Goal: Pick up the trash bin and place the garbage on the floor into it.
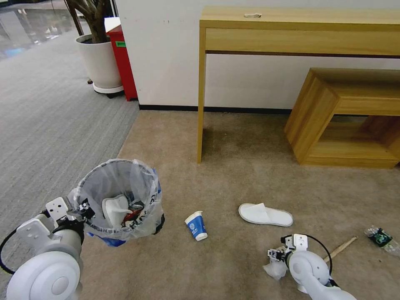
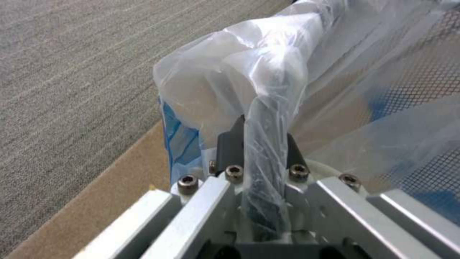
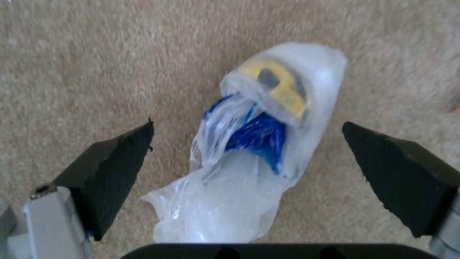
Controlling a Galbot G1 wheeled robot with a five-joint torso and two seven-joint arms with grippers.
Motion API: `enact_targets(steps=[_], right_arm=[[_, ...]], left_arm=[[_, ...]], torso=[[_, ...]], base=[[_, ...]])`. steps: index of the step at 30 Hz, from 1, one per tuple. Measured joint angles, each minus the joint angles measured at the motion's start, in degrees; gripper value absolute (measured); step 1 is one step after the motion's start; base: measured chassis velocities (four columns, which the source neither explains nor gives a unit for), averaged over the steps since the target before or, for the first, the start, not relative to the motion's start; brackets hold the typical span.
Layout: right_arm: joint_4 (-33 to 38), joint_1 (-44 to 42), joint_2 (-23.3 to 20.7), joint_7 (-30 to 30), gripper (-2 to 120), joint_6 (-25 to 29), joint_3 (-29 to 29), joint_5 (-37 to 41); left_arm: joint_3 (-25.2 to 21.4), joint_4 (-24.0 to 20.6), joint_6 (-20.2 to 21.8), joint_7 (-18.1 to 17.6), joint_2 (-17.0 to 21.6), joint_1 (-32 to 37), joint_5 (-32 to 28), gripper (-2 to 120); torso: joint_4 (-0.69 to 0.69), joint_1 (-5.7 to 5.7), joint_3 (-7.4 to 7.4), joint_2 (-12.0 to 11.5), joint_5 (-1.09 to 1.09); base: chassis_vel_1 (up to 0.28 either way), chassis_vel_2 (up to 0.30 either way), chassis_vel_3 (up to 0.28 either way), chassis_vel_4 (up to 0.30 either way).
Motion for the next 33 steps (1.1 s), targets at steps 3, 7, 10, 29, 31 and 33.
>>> enact_targets(steps=[3, 7, 10, 29, 31, 33], right_arm=[[-0.90, 0.42, 0.33, -0.05, 100, 0.01, -0.37, 0.00], [-3.04, 1.51, 0.97, -0.16, 100, 0.04, -0.65, -0.42], [-4.14, 2.00, 1.26, -0.20, 100, 0.06, -0.63, -0.60], [-6.49, 1.87, 2.37, -2.06, 97, 0.11, 1.04, -3.01], [-6.48, 1.87, 2.45, -2.18, 93, 0.11, 1.04, -3.05], [-6.48, 1.96, 2.54, -2.27, 84, 0.11, 1.00, -3.18]], left_arm=[[0.00, 0.15, -0.02, 0.00, 0.00, -0.06, 0.01, 0], [0.02, 0.31, -0.06, 0.01, 0.01, -0.17, 0.02, 0], [0.01, 0.43, -0.07, 0.05, 0.04, -0.25, 0.02, 0], [0.81, 0.82, -0.14, 0.18, -0.20, -0.59, 0.17, 0], [0.81, 0.82, -0.14, 0.18, -0.19, -0.58, 0.21, 0], [0.80, 0.82, -0.17, 0.18, -0.20, -0.53, 0.22, 0]], torso=[[0.00, 0.00, 0.00, 0.00, 0.00], [0.00, 0.00, 0.00, 0.00, 0.00], [0.00, 0.00, 0.00, 0.00, 0.00], [0.00, 0.00, 0.00, 0.00, 0.00], [0.00, 0.00, 0.00, 0.00, 0.00], [0.00, 0.00, 0.00, 0.00, 0.00]], base=[[0.000, 0.000, 0.000, 0.000], [0.000, 0.000, 0.000, 0.000], [0.000, 0.000, 0.000, 0.000], [0.000, 0.000, 0.000, 0.000], [0.000, 0.000, 0.000, 0.000], [0.000, 0.000, 0.000, 0.000]])
